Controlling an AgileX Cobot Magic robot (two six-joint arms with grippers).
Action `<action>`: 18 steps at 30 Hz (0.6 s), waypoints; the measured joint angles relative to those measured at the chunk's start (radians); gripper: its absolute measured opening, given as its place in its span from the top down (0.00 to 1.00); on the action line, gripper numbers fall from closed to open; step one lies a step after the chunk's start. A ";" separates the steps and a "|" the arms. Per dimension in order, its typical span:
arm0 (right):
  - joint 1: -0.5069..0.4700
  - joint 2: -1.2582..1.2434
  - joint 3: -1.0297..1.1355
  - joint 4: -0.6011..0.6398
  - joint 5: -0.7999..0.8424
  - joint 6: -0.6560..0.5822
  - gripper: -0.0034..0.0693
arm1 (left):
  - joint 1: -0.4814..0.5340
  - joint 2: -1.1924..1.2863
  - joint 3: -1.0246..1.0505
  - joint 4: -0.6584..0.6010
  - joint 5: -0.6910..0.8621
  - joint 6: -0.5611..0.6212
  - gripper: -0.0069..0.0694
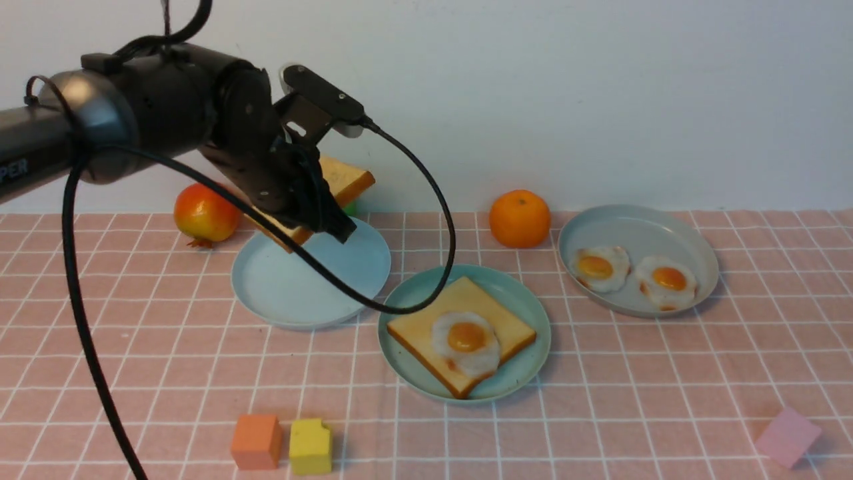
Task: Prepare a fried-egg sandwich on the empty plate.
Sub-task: Use the left arm to place a slice of bread on the fried egg in the middle
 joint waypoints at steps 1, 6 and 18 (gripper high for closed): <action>0.000 -0.006 0.000 -0.007 0.000 0.008 0.88 | -0.017 -0.003 0.000 -0.008 0.019 -0.001 0.89; 0.000 -0.017 0.000 -0.043 0.000 0.057 0.88 | -0.156 -0.004 0.000 -0.032 0.067 -0.032 0.89; 0.000 -0.019 0.001 -0.053 0.000 0.070 0.88 | -0.347 0.102 0.000 0.049 0.021 -0.144 0.89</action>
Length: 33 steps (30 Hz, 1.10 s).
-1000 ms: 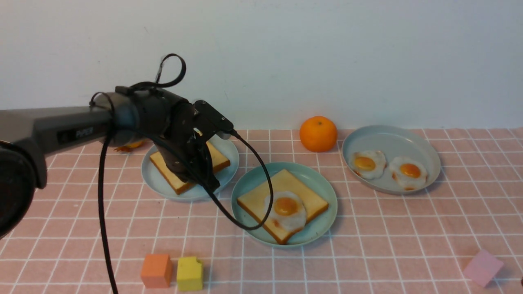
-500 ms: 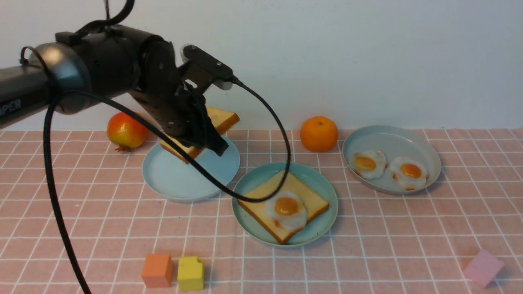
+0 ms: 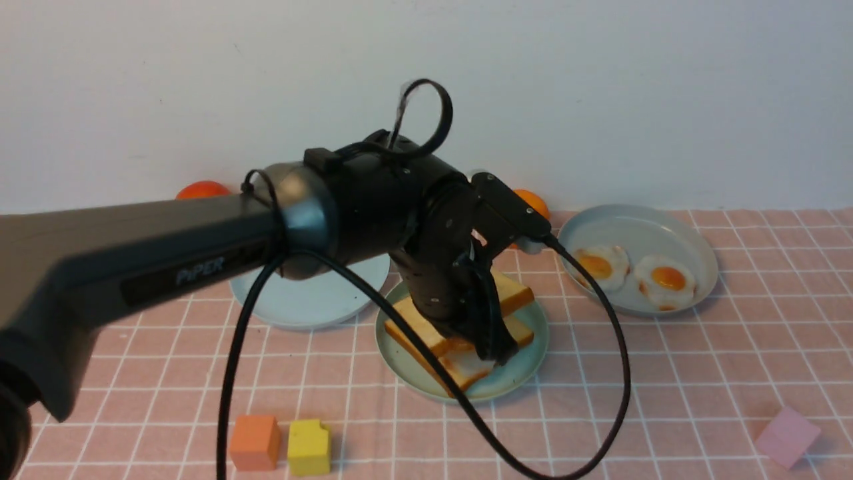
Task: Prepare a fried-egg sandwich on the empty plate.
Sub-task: Use the left arm to place a slice of bread on the fried egg in the middle
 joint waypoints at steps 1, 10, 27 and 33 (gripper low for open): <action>0.000 0.000 0.003 0.000 0.000 0.000 0.87 | 0.000 0.004 0.000 0.011 -0.003 -0.001 0.89; 0.000 0.000 0.062 0.002 0.000 0.001 0.87 | 0.000 0.042 0.000 0.043 -0.006 -0.003 0.89; 0.000 0.000 0.098 0.007 0.000 0.001 0.86 | 0.000 0.054 0.000 0.037 -0.059 -0.005 0.50; 0.000 0.000 0.098 0.007 0.000 0.000 0.86 | 0.000 0.007 0.001 -0.013 -0.021 -0.081 0.40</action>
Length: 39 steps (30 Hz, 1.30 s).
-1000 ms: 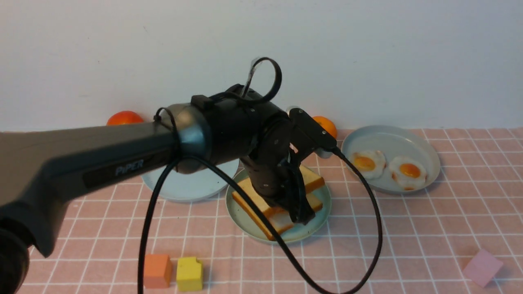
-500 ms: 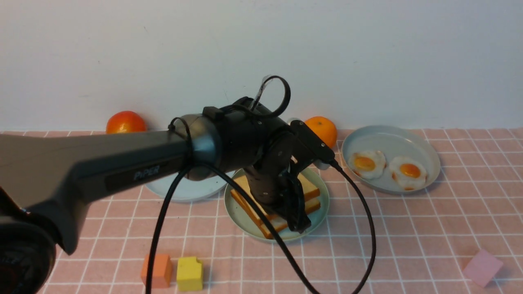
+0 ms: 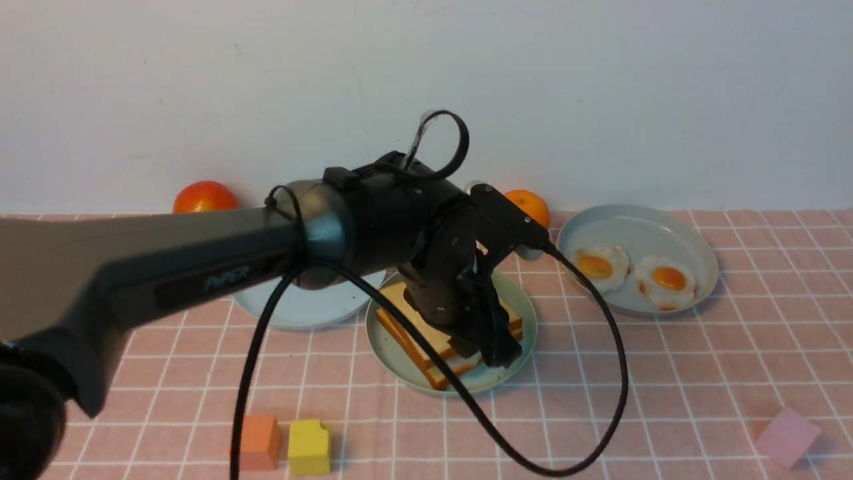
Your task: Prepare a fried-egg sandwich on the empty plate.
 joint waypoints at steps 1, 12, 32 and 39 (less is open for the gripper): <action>0.000 0.000 0.000 0.000 0.000 0.000 0.86 | 0.000 -0.017 0.000 -0.010 0.012 -0.008 0.41; 0.000 -0.051 0.001 -0.003 0.000 0.005 0.85 | 0.000 -0.762 0.273 -0.268 0.042 -0.033 0.89; 0.000 -0.101 0.001 0.034 0.000 0.030 0.96 | 0.000 -1.850 1.337 -0.507 -0.553 0.112 0.89; 0.000 -0.101 0.001 0.035 0.000 0.030 0.96 | 0.000 -1.894 1.374 -0.507 -0.511 0.112 0.89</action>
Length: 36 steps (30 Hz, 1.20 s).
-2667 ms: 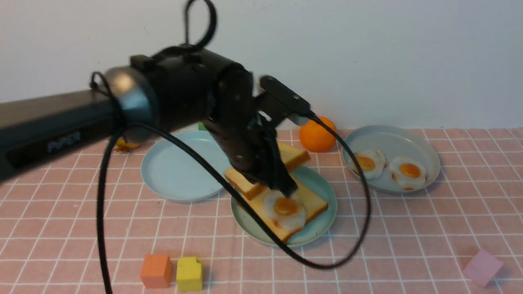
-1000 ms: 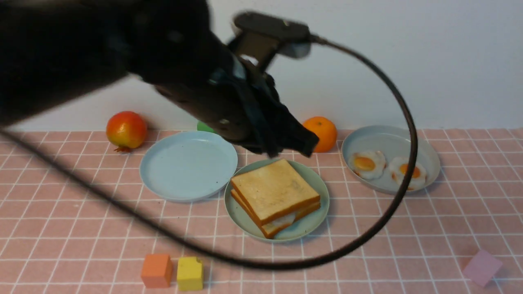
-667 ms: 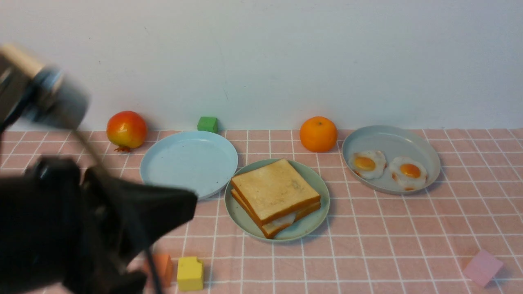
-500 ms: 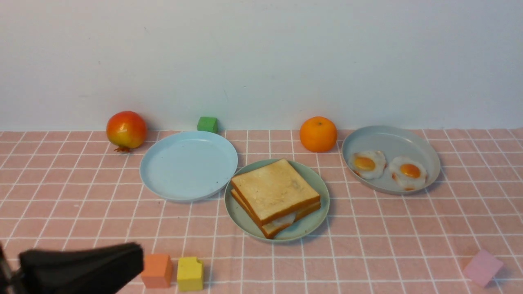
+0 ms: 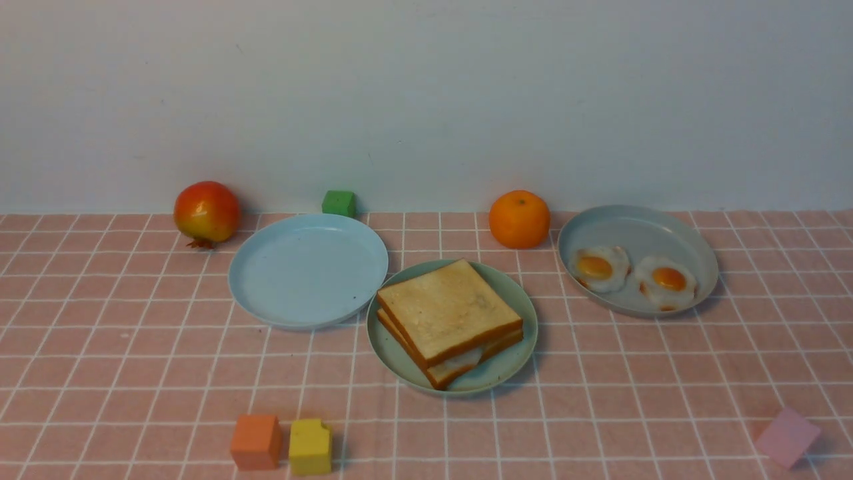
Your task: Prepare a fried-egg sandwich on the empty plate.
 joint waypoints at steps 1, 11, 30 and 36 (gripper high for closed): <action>0.000 0.000 0.000 0.000 0.000 0.000 0.96 | 0.000 0.000 0.007 0.000 0.007 0.000 0.89; -0.170 -0.001 0.000 0.040 0.000 0.000 0.95 | 0.000 0.000 0.016 0.000 0.045 0.000 0.89; -1.213 -0.461 0.976 0.212 -0.935 -0.302 0.95 | 0.000 0.000 0.016 0.000 0.053 0.000 0.89; -1.211 -0.552 1.087 0.212 -0.967 -0.308 0.95 | 0.000 0.000 0.017 0.000 0.056 0.000 0.89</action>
